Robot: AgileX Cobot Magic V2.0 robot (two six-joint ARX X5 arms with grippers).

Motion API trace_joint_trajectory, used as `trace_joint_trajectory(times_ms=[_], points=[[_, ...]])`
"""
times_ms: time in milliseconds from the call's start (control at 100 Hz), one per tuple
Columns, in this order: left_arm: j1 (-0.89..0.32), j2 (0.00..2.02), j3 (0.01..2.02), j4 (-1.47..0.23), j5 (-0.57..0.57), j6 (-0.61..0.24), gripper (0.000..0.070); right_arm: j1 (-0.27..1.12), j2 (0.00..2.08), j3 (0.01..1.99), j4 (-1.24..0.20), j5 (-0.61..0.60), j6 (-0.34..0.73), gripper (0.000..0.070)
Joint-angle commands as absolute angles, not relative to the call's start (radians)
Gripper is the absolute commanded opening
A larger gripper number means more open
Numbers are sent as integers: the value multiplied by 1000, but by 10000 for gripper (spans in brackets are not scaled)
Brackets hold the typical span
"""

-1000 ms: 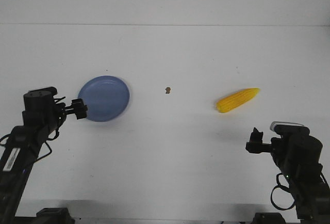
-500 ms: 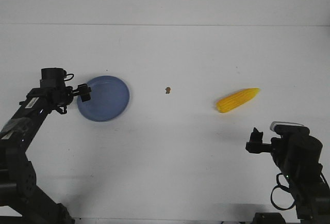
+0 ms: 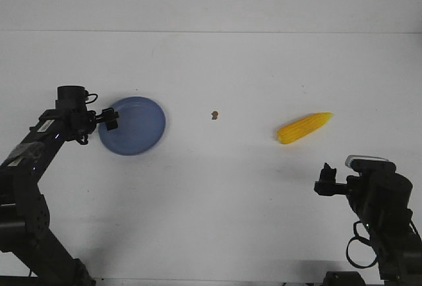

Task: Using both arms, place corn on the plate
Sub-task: 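Reach the left gripper forward to the near rim of the blue plate, then push the blue plate with the left gripper toward the robot's center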

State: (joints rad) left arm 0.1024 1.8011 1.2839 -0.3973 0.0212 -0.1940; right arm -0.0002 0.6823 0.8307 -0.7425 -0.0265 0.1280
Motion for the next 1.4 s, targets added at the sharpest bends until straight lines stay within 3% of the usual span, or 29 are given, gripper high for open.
trace_joint_trajectory(times_ms=[0,240,380,520,610,820,1050,1390], points=[[104,1828,1303,-398,22,-187,539,1,688,846,-733,-27,128,558],[104,1834,1303,-403,23,-176,516,1,688,846,-733,-27,128,558],[104,1834,1303,-420,23,-165,308,1,688,846,-733,-27,128,558],[104,1834,1303,-429,48,-157,169,1,688,846,-733,-27,128,558],[104,1834,1303,-427,111,-147,0,1,688,846,-733,-27,128,558],[113,1830,1303,-424,226,-147,4,1,688,846,-733,-27,128,558],[142,1755,1303,-430,495,-152,4,1,688,846,-733,-27,129,558],[59,1610,1296,-537,559,-145,4,1,688,846,-733,-27,131,558]])
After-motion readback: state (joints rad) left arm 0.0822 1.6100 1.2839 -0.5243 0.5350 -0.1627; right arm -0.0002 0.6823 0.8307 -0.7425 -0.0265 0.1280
